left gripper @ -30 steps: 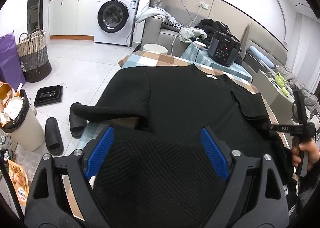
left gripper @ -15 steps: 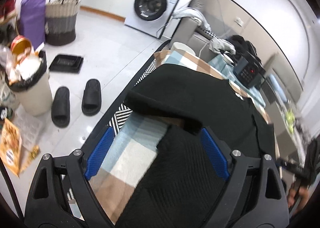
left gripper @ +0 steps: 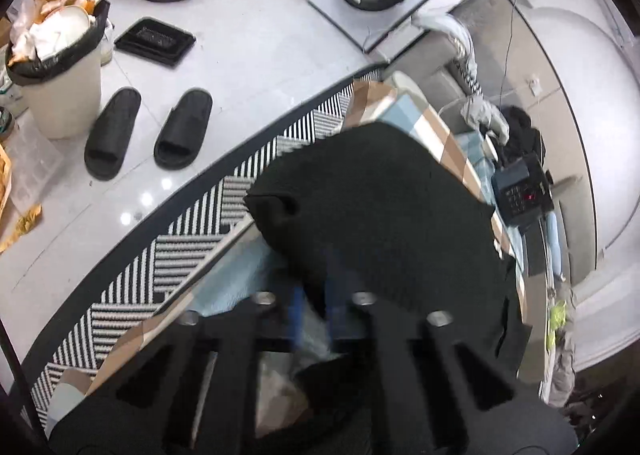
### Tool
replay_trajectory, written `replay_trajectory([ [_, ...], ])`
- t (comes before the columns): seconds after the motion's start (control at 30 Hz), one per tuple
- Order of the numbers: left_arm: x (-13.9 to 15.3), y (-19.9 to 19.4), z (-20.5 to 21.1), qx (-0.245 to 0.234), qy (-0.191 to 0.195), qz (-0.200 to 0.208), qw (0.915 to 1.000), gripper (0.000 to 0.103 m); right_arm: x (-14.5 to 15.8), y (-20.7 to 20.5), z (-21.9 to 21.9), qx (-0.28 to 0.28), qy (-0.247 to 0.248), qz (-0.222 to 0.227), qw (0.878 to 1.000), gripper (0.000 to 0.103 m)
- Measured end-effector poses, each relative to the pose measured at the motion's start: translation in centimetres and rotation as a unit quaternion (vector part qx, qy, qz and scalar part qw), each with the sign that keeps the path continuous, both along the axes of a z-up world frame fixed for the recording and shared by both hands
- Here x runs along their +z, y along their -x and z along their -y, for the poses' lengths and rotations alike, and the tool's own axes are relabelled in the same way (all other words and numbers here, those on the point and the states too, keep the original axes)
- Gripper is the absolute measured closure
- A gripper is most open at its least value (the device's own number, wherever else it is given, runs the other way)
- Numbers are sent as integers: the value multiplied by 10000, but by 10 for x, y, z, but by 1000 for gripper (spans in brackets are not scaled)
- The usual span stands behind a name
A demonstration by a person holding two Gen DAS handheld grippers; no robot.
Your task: Fold small clothes
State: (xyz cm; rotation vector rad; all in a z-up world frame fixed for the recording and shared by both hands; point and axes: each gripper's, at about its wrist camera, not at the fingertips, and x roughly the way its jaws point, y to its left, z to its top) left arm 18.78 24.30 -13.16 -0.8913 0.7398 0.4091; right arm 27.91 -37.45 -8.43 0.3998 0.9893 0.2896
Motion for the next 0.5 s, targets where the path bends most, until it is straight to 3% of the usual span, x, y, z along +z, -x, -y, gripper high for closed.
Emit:
replay_trajectory([
  [0.1,18,-5,9,99,-572,153,9982,100,-3,8,10,-111,-89,-1,9999,45],
  [0.27,78,-39,60,-335,-1507,471,9869,101,-3,19,17,-183,-56,66,9998,45],
  [0.37,109,-77,124,-1200,-1816,778,9729,101,-5,24,25,-186,-137,-6,9997,45],
  [0.5,106,-116,216,-2665,-1679,882,9450,100,-4,32,36,-286,-136,7,9995,45],
])
